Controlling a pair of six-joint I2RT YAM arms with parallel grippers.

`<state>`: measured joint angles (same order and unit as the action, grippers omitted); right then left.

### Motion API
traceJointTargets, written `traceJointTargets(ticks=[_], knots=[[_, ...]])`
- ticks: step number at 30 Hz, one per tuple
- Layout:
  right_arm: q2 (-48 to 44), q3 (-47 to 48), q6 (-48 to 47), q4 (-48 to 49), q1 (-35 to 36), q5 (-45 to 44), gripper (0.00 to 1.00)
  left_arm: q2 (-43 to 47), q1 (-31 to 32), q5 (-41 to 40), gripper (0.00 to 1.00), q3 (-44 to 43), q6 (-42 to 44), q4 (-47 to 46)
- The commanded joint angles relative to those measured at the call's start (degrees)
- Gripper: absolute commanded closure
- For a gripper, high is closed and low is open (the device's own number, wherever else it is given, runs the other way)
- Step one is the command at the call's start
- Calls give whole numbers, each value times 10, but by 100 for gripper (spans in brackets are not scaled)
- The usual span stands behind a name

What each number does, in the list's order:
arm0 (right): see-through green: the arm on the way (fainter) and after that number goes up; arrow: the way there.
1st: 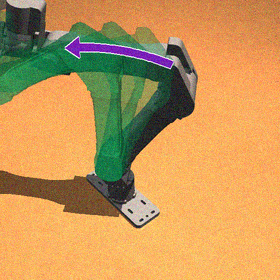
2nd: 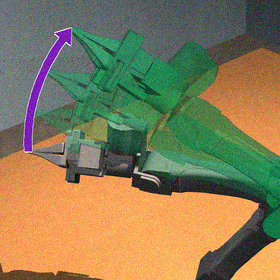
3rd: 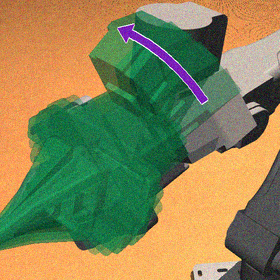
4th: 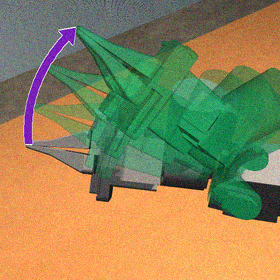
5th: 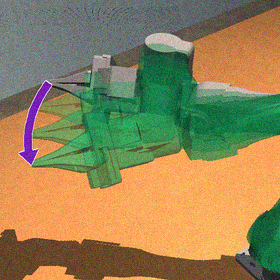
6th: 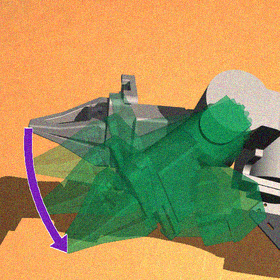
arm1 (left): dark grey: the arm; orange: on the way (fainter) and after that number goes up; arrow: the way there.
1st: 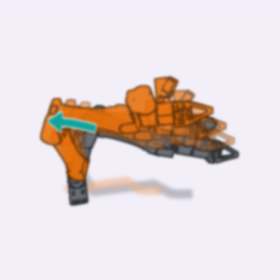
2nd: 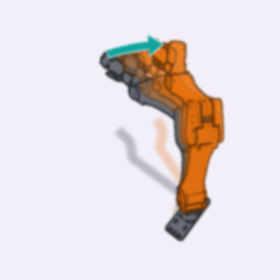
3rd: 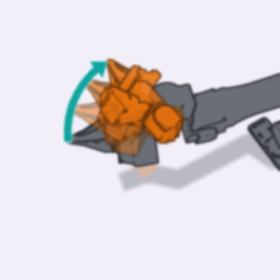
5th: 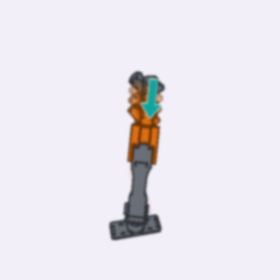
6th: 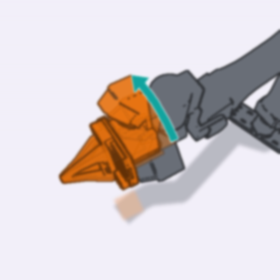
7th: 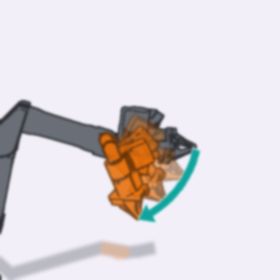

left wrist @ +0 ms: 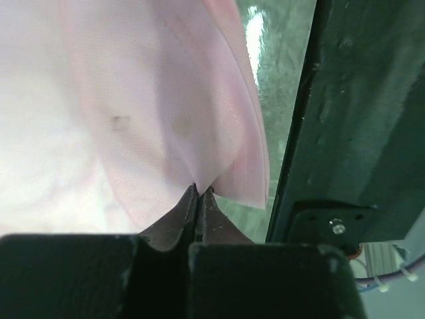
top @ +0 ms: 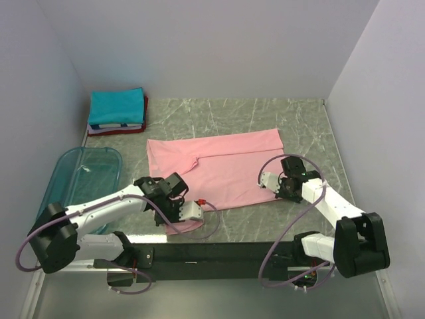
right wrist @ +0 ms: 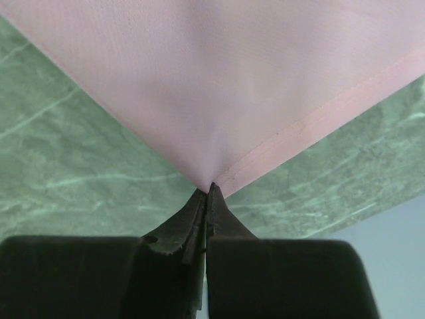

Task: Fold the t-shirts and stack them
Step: Fold the tshirt

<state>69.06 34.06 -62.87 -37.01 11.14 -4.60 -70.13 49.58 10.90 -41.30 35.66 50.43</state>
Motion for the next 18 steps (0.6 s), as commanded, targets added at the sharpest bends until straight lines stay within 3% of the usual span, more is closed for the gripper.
traceJointTargets(ticks=[1, 7, 18], knots=[[-27, 35, -26, -45, -17, 19, 100, 21, -22, 42, 100, -55, 13, 71], [12, 98, -37, -74, -40, 34, 100, 0, -100, 61, 100, -128, 59, 98], [149, 225, -46, -69, -59, 31, 100, -132, -227, 62, 100, -266, 145, 93]])
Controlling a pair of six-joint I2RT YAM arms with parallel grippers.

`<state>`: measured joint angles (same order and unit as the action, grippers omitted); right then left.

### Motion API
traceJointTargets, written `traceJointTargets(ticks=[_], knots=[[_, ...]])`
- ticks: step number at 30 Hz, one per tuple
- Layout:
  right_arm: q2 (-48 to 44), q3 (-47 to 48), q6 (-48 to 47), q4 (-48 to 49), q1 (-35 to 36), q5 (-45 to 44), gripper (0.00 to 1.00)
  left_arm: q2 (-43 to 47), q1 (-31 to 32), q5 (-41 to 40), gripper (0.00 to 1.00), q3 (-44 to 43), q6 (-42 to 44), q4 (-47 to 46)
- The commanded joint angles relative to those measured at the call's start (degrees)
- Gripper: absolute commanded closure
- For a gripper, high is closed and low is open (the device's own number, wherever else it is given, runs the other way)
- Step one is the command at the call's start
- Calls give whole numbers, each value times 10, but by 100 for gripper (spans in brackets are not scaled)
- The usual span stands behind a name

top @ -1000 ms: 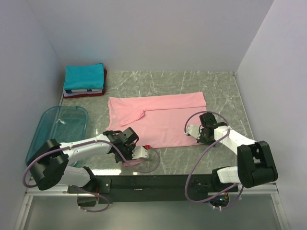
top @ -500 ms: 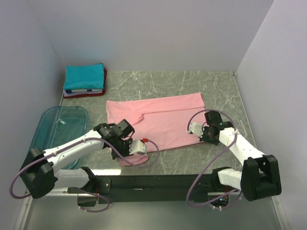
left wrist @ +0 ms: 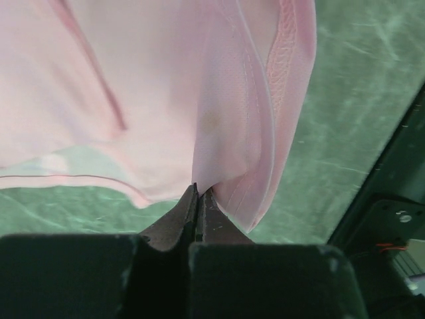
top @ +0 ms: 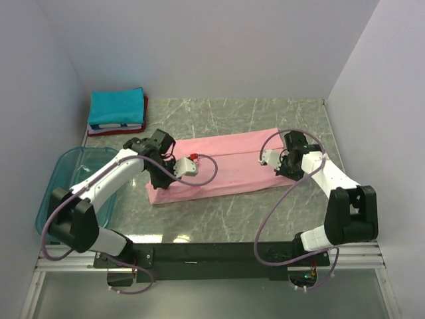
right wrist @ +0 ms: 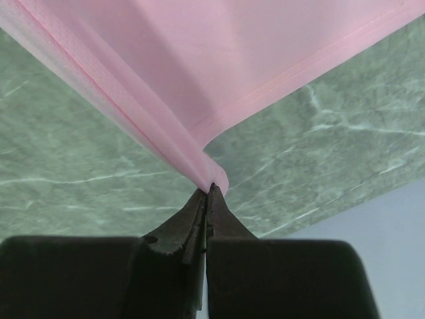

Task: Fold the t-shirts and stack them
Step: Fold the tshirt

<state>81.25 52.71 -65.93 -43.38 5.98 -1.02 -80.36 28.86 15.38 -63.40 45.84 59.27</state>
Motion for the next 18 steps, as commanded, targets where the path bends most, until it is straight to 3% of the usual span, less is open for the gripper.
traceJointTargets(ticks=[1, 18], knots=[[36, 55, -16, -5, -8, -4, 100, -50, -24, 17, 100, -62, 48, 2], [180, 170, -22, 1, -12, -9, 100, -217, -86, 7, 99, -190, 94, -20]])
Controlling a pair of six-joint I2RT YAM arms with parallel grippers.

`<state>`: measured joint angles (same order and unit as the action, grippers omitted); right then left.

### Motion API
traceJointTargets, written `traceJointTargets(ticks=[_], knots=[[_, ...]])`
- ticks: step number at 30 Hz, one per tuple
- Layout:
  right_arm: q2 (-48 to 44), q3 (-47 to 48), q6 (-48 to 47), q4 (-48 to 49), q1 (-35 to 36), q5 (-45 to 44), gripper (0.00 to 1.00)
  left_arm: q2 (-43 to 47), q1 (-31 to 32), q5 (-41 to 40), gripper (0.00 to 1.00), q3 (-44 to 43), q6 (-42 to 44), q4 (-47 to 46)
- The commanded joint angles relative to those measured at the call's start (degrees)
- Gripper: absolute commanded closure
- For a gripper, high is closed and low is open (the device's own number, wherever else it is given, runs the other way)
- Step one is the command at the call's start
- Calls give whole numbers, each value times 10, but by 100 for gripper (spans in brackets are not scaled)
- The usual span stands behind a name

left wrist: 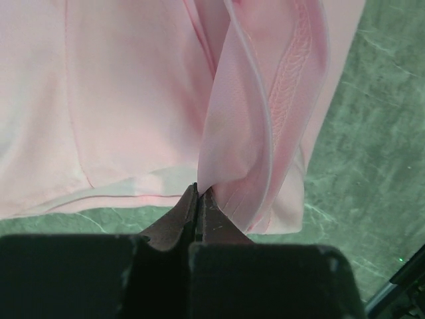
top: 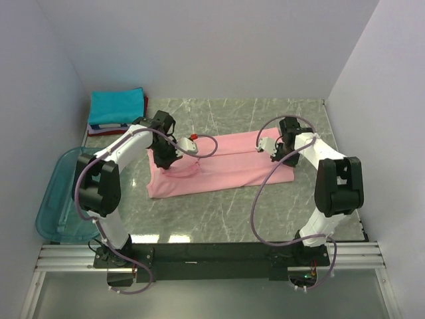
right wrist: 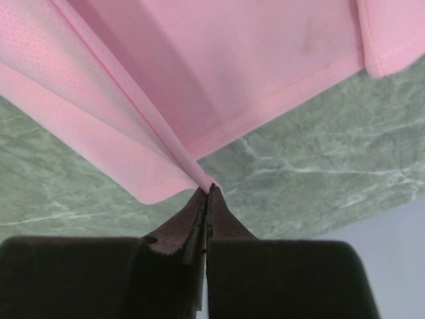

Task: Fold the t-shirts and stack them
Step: Fold the tshirt

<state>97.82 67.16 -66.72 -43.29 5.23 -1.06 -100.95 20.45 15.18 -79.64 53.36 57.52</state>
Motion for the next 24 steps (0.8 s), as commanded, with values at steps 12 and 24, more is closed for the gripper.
traceJointTargets(ticks=[12, 24], knots=[[60, 62, -10, 5, -6, -12, 100, -40, -25, 6, 99, -32, 22, -15], [86, 89, -6, 11, -5, -18, 100, -55, -34, 6, 99, -32, 18, -28]])
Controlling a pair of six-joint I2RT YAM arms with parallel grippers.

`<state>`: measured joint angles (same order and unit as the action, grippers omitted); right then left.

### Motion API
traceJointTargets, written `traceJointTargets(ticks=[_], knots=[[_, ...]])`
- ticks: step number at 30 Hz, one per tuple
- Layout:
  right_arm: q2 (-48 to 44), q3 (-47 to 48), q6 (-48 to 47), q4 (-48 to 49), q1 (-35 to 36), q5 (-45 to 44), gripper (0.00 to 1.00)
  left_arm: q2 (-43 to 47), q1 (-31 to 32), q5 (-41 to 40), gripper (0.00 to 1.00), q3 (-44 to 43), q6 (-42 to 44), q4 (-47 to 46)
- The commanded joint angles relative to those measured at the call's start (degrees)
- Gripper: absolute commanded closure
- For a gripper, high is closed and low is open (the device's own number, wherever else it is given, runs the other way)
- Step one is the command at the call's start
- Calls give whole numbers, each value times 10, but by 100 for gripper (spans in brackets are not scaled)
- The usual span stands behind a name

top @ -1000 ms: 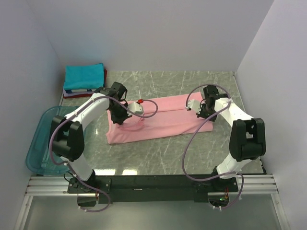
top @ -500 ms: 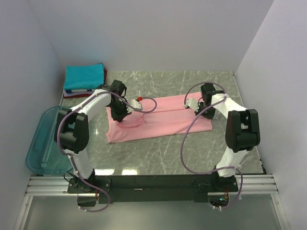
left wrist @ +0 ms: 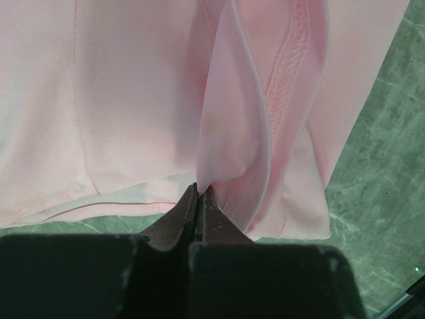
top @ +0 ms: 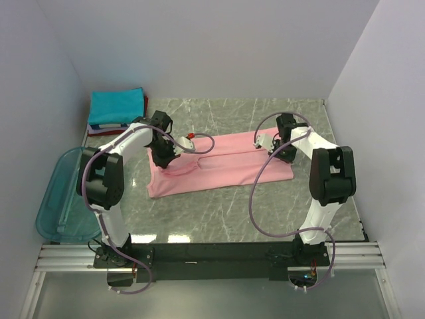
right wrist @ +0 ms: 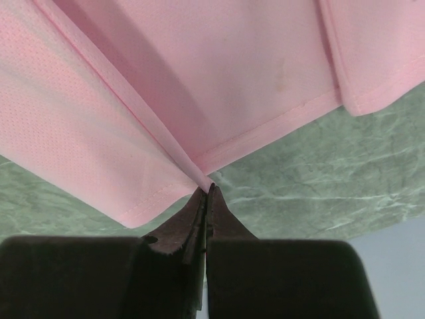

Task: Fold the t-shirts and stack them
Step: Fold the tshirt

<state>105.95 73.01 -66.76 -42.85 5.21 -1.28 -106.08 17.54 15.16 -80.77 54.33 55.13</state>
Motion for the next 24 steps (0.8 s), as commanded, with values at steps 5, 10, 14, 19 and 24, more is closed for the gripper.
traceJointTargets(ticks=[5, 10, 14, 19, 24], knots=[[15, 42, -4, 11, -4, -18, 100, -13, -8, 4, 99, -25, 9, -7], [25, 47, -5, 21, -3, -25, 100, -13, -10, 1, 99, -19, 4, -17], [34, 49, -3, 32, -4, -29, 100, -15, -13, -1, 99, -18, 2, -25], [42, 56, 5, 43, -2, -31, 100, -18, -15, -5, 99, -13, -4, -35], [34, 60, 41, 68, -4, -42, 68, -9, -29, -8, 71, -3, -32, -63]])
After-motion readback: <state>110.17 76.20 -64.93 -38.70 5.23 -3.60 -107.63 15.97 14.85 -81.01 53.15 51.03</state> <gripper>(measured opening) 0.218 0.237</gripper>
